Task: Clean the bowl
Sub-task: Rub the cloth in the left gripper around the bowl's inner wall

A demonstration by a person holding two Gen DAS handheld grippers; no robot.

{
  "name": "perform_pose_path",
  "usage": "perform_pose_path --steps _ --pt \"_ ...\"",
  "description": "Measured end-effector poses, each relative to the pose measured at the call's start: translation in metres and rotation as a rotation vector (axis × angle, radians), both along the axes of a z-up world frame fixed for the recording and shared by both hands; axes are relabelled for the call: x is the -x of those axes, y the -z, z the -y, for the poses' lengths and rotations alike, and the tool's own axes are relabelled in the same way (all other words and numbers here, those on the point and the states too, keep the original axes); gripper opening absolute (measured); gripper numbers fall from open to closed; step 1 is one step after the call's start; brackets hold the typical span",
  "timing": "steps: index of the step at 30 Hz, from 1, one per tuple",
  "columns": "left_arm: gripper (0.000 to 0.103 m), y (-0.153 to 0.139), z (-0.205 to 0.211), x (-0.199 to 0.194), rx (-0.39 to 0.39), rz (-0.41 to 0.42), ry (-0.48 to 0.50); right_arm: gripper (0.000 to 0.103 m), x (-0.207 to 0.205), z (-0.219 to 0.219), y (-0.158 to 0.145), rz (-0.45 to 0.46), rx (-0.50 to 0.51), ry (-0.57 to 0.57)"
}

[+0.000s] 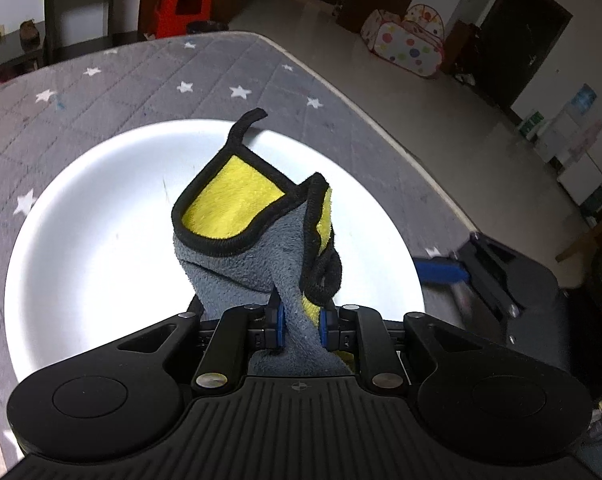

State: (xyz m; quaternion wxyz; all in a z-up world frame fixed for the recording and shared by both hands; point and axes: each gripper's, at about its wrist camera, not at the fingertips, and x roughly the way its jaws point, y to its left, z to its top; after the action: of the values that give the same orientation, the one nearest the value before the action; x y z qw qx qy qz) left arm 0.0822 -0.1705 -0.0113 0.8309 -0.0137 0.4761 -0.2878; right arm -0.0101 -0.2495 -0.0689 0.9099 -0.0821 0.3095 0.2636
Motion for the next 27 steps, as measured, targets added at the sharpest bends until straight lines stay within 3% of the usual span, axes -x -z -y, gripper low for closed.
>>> perform_pose_path --steps 6,12,21,27 --pt "0.017 -0.002 0.007 0.01 -0.002 -0.021 0.062 0.103 -0.001 0.001 0.0 0.0 -0.001 0.0" --pt "0.017 0.001 0.019 -0.006 0.013 -0.025 0.071 0.103 -0.001 0.001 0.0 -0.001 -0.002 0.0" --pt "0.017 0.006 0.026 -0.045 0.033 -0.031 0.04 0.103 -0.002 0.002 0.0 -0.002 -0.004 0.0" --pt "0.017 0.005 0.023 -0.057 -0.009 0.029 0.011 0.103 -0.003 0.001 0.0 -0.002 -0.005 0.0"
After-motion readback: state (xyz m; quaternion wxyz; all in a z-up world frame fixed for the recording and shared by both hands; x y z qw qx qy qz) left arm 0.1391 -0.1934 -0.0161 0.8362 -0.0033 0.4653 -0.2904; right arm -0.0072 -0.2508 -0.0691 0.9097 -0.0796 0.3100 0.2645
